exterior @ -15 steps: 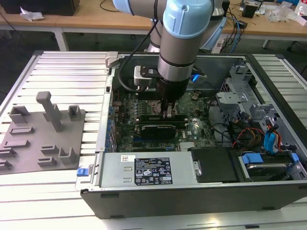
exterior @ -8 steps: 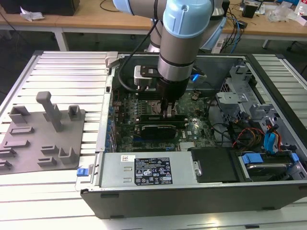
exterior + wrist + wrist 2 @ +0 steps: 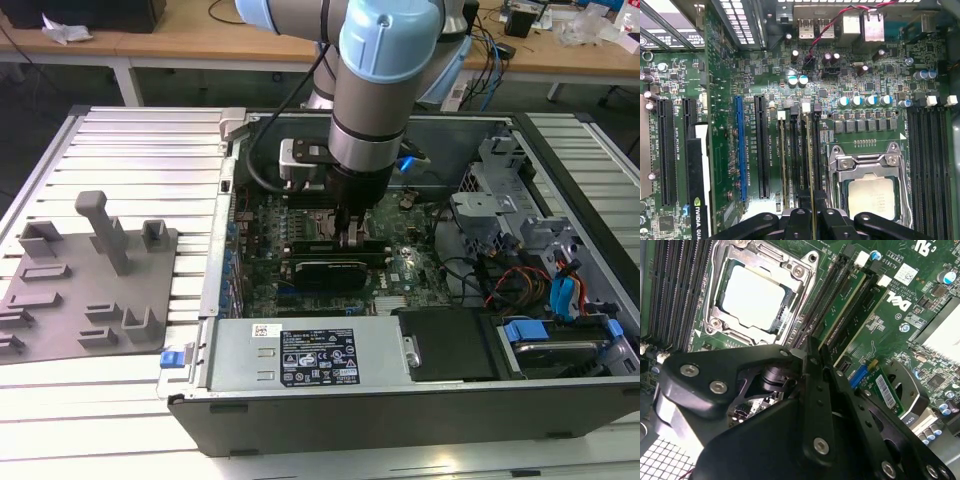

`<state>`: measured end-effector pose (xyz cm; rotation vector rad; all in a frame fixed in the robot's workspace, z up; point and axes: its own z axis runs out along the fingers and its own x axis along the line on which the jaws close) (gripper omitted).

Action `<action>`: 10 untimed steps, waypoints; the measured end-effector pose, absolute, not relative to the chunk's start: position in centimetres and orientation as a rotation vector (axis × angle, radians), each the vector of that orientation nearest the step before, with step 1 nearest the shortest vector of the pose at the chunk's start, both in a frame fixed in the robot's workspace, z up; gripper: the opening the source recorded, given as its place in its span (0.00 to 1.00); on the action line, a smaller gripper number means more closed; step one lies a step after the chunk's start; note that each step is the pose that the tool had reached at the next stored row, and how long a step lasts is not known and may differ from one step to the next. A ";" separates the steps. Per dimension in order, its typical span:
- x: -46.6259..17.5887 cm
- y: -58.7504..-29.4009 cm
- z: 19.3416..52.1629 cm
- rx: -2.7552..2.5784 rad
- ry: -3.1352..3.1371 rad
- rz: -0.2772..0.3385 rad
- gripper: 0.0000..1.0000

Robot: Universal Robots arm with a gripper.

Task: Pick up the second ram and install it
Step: 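Insert the second ram into the second slot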

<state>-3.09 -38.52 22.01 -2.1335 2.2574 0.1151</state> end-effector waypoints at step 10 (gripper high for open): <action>-3.1 -38.4 26.0 -2.135 2.259 0.112 0.22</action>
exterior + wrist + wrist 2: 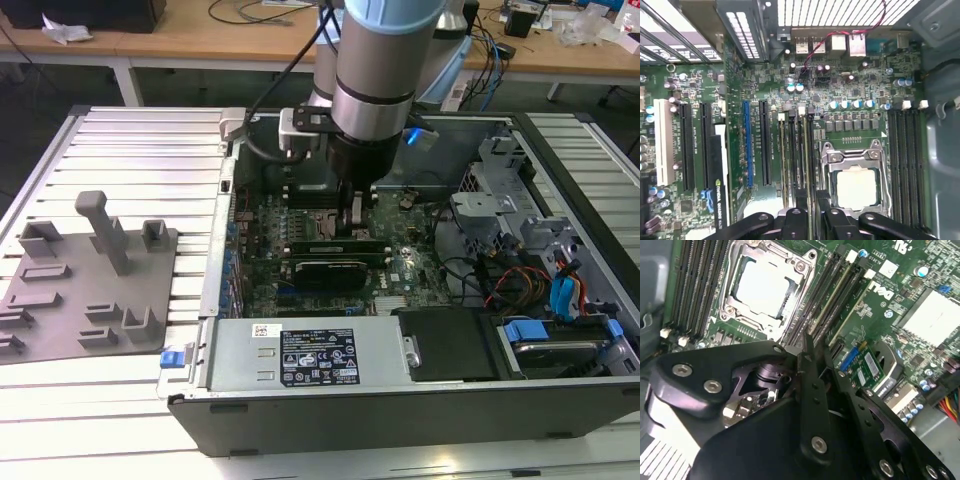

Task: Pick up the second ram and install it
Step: 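Insert the second ram into the second slot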

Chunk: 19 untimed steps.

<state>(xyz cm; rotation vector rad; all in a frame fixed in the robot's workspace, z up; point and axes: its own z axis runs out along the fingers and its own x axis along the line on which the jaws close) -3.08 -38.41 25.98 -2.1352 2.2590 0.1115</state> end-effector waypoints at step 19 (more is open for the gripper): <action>-3.1 -38.2 27.1 -2.138 2.260 0.108 0.11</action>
